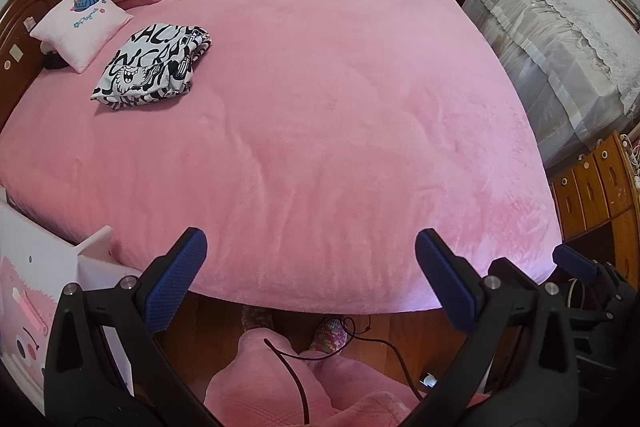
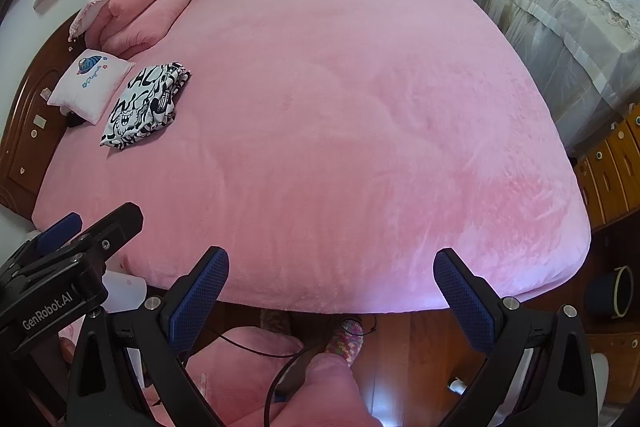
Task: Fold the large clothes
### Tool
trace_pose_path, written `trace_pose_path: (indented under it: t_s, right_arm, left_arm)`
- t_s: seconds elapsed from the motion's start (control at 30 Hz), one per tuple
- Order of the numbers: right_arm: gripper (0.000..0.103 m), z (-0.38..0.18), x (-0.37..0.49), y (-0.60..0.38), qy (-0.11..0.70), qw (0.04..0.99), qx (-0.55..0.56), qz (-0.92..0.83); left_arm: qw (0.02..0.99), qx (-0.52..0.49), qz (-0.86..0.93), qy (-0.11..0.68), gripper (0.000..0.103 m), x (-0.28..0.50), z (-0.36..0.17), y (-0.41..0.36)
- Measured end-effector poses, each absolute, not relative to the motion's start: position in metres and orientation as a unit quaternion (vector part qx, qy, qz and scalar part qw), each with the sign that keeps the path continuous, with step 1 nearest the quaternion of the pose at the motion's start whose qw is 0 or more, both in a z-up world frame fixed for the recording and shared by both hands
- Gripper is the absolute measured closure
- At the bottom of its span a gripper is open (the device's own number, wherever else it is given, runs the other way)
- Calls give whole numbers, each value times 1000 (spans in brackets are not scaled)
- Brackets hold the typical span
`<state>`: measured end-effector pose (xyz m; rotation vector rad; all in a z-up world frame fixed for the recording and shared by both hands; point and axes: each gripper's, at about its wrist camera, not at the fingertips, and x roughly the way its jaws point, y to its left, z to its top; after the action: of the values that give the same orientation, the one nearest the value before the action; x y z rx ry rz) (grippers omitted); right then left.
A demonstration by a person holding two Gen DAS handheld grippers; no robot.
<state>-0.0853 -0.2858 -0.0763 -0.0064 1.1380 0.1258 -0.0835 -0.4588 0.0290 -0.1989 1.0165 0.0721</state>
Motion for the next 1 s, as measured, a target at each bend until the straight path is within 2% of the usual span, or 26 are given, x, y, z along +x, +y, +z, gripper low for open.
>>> trace_pose_path:
  t_s: [1.0]
  right_arm:
    - [0,-79,-68,-294,547,835,2,54]
  left_arm:
    - [877,-56,42,476,0,-67,37,-477]
